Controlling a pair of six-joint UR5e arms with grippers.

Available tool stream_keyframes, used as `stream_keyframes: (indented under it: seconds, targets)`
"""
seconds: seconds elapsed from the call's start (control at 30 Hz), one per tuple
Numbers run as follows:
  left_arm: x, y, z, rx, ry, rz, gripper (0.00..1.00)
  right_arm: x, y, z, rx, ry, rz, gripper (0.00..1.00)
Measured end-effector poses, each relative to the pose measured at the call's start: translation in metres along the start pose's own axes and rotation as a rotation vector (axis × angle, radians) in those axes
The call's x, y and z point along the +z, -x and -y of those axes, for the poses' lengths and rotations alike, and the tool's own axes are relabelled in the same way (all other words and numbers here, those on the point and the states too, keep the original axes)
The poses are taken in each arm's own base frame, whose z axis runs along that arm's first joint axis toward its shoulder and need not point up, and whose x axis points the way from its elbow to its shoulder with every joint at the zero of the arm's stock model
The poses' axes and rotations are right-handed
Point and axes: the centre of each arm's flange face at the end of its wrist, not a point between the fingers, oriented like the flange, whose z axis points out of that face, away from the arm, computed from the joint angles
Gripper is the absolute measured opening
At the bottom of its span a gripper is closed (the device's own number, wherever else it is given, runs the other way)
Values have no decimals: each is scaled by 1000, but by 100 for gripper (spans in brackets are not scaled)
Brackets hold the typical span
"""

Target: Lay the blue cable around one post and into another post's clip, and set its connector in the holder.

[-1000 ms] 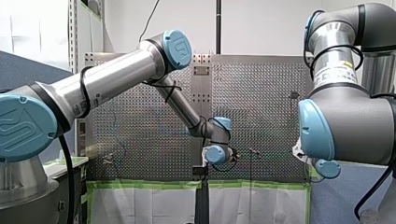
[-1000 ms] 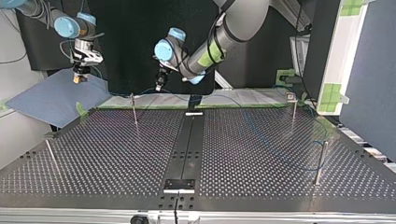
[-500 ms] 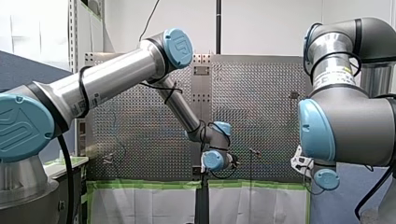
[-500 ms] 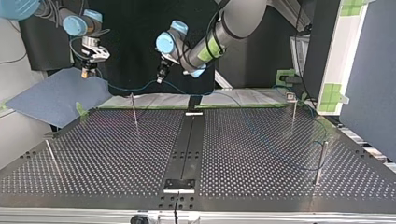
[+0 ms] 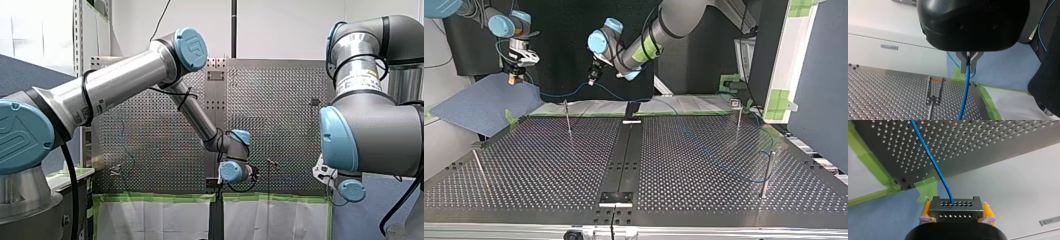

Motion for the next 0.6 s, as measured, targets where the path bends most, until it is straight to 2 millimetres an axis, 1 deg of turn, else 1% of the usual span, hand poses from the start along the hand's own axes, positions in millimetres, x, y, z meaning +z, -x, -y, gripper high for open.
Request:
stream_keyframes:
  seconds: [0.07,0.27,0.33,0.43,0.6]
  targets:
    - [-1,5,2,0,-5,6,7,1,-7,5,6,-10,-10,0]
    - [-1,35,4,-17,-15,44,7,8,-29,13,19,-30,-54,0]
    - [-2,43,5,-23,-18,53,7,9,-33,13,28,-33,-64,0]
    - [-2,49,6,-27,-28,56,7,10,-35,12,40,-35,-74,0]
    - [0,51,4,-48,-39,62,7,11,-37,12,51,-36,-80,0]
